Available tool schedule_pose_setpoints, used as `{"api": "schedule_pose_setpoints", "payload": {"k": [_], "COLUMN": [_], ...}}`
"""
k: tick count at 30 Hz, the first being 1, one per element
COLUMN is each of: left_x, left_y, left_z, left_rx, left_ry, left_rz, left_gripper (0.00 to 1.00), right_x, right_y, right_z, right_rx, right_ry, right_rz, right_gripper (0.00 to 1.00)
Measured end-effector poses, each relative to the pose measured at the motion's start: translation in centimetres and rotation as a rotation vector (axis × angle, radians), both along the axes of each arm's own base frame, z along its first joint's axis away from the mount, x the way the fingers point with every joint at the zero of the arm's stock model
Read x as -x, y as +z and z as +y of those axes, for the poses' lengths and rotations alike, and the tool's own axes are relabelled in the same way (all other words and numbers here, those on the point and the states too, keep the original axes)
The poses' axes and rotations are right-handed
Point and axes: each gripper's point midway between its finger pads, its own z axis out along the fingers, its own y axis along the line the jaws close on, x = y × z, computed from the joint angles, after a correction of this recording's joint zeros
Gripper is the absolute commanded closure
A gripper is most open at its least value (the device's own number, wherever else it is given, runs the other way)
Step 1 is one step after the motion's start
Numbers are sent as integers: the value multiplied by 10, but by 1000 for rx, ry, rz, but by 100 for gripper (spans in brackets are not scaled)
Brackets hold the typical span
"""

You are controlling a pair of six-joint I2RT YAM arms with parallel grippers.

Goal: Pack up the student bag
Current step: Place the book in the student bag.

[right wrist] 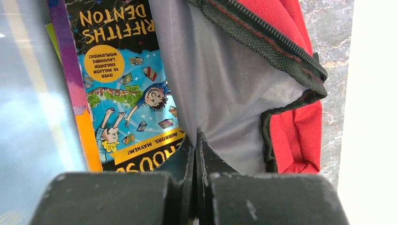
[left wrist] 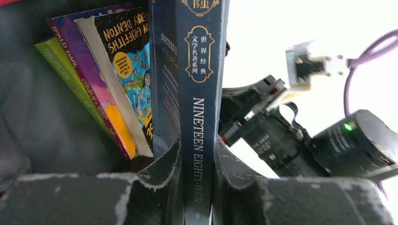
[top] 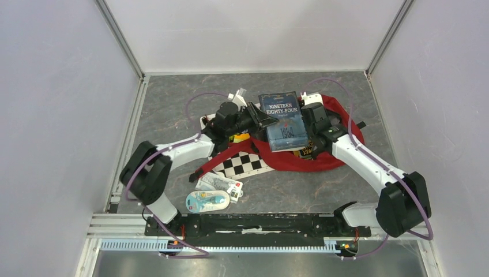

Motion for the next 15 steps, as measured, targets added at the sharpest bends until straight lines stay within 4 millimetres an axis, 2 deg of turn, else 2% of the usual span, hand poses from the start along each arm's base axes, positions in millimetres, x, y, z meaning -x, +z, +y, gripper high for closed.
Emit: {"api": "schedule_pose_setpoints", "payload": {"k": [7,12,15], "left_x": [-14,-20,-21], "left_y": [-22,-31,-49], "left_z": [-32,-40,-38], "left_rx": [56,85,83], "left_ry": [-3,10,24], "left_rz": [31,11,16], "left_gripper": [98,98,98], "right_x": [0,1,1], "right_y": [5,8,11], "right_z": [2,6,7], "right_rx": [-50,-84,-101], "right_ry": [-7,-5,-2], "right_rz": [-15,-23,-30], "right_gripper": [100,100,100]}}
